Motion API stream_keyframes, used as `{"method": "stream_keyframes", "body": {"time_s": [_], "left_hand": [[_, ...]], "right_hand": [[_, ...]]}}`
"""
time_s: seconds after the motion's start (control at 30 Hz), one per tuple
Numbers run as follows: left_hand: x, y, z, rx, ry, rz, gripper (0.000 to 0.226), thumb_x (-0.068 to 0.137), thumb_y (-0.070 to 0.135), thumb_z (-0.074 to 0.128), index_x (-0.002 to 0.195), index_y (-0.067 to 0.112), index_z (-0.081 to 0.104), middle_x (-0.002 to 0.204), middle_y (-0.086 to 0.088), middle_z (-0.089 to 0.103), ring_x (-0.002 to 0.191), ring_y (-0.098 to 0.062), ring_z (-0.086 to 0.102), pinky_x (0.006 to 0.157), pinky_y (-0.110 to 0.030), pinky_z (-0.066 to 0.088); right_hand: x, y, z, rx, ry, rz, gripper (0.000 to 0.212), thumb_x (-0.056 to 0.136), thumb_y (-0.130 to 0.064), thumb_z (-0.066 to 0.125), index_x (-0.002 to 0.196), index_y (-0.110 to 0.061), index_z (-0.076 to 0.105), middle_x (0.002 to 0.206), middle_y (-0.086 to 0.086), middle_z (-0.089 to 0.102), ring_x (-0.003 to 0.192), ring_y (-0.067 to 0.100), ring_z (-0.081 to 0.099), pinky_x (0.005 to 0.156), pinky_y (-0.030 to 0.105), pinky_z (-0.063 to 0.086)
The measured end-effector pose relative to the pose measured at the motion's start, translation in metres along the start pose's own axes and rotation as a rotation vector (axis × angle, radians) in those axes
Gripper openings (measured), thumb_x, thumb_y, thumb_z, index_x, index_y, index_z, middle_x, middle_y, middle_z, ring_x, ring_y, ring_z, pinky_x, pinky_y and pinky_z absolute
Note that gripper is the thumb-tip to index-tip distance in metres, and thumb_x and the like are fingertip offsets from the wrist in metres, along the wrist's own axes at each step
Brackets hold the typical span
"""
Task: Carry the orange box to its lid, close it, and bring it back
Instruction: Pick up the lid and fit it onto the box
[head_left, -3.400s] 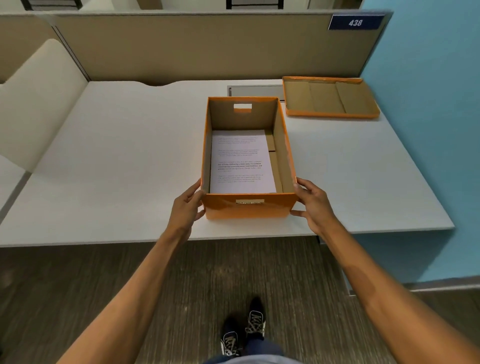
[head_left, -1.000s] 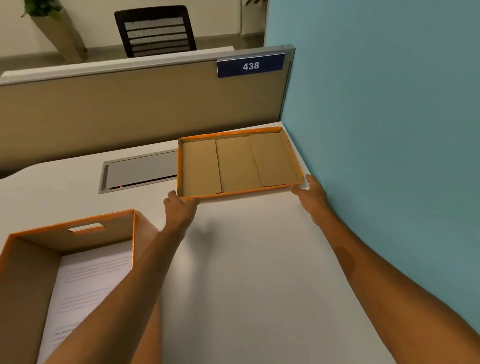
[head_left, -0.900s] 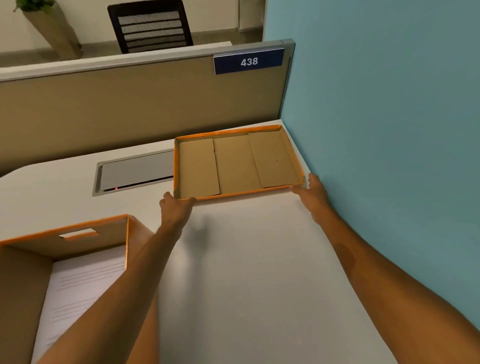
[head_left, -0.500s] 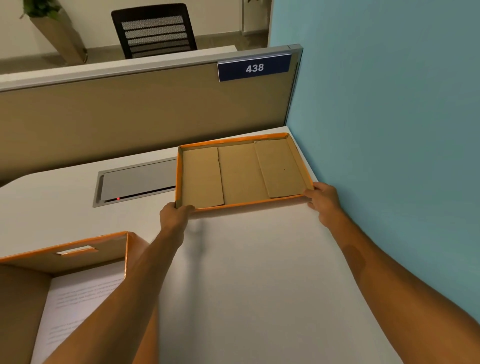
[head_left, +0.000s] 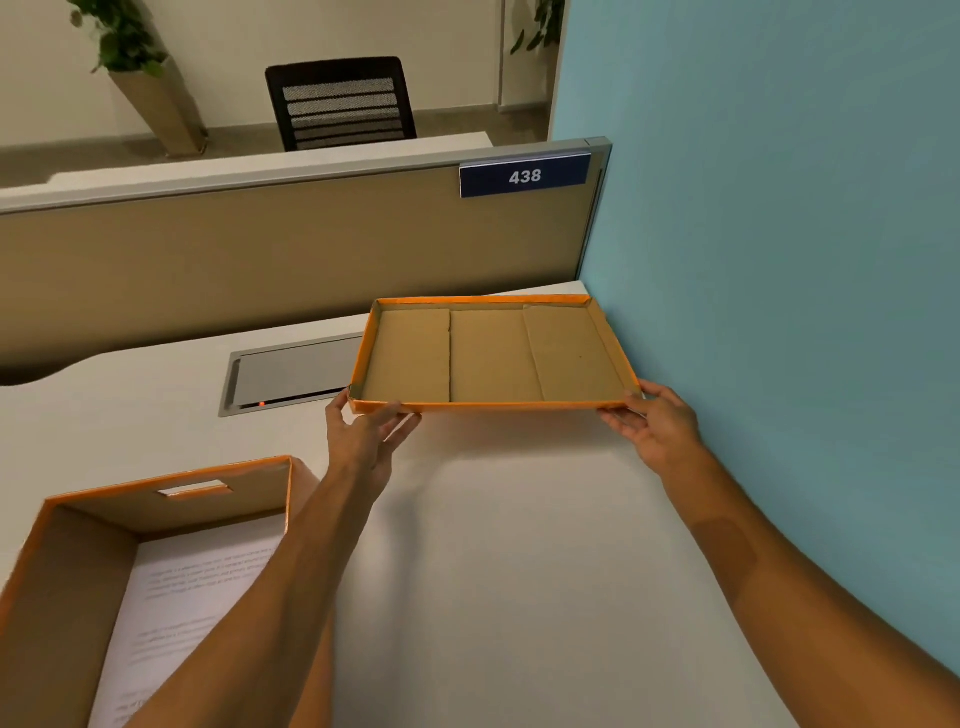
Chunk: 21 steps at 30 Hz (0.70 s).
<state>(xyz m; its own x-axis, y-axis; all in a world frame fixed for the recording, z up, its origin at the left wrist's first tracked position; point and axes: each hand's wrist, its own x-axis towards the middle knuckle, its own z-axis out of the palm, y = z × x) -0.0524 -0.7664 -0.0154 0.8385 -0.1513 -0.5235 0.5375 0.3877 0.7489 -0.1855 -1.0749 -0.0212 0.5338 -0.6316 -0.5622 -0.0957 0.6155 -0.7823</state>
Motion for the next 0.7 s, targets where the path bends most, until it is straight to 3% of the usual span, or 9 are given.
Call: {"method": "stream_keyframes", "body": {"time_s": [0.1,0.27,0.37,0.53,0.7], "left_hand": [[-0.020,0.005,0.000,-0.032,-0.009,0.037,0.078,0.086,-0.014,0.060,0.144,0.031,0.032,0.142,-0.018,0.042,0.119,-0.042,0.058,0.090,-0.057,0.055],[-0.068,0.013,-0.007,-0.122,-0.036,0.106,0.081,0.087,-0.015,0.057,0.147,0.031,0.028,0.137,-0.020,0.043,0.113,-0.039,0.061,0.092,-0.062,0.052],[-0.083,0.016,-0.014,-0.150,-0.014,0.119,0.083,0.085,-0.016,0.057,0.146,0.032,0.029,0.138,-0.022,0.043,0.112,-0.038,0.061,0.089,-0.061,0.054],[-0.148,0.016,-0.031,-0.141,-0.016,0.214,0.079,0.085,-0.014,0.058,0.143,0.032,0.031,0.139,-0.017,0.043,0.110,-0.036,0.062,0.085,-0.057,0.057],[-0.204,0.021,-0.060,-0.148,0.013,0.252,0.074,0.085,-0.009,0.061,0.138,0.035,0.035,0.137,-0.017,0.044,0.114,-0.038,0.060,0.082,-0.057,0.059]], "right_hand": [[-0.023,-0.001,-0.006,0.015,-0.019,-0.022,0.041,0.090,0.015,0.051,0.127,-0.001,0.053,0.116,0.026,0.062,0.093,0.038,0.067,0.084,0.052,0.054],[-0.072,-0.001,-0.024,0.065,-0.073,-0.068,0.029,0.090,0.015,0.052,0.110,-0.004,0.057,0.112,0.025,0.063,0.098,0.040,0.067,0.084,0.054,0.055],[-0.087,0.006,-0.028,0.091,-0.074,-0.063,0.028,0.089,0.015,0.053,0.110,-0.004,0.057,0.112,0.026,0.063,0.099,0.040,0.066,0.085,0.055,0.054],[-0.140,0.012,-0.050,0.073,-0.107,-0.130,0.036,0.090,0.011,0.056,0.125,0.002,0.053,0.112,0.026,0.065,0.097,0.039,0.068,0.079,0.052,0.057],[-0.189,0.022,-0.061,-0.125,-0.069,-0.251,0.040,0.087,-0.004,0.069,0.125,0.001,0.056,0.108,0.025,0.067,0.086,0.032,0.070,0.079,0.046,0.059]]}}
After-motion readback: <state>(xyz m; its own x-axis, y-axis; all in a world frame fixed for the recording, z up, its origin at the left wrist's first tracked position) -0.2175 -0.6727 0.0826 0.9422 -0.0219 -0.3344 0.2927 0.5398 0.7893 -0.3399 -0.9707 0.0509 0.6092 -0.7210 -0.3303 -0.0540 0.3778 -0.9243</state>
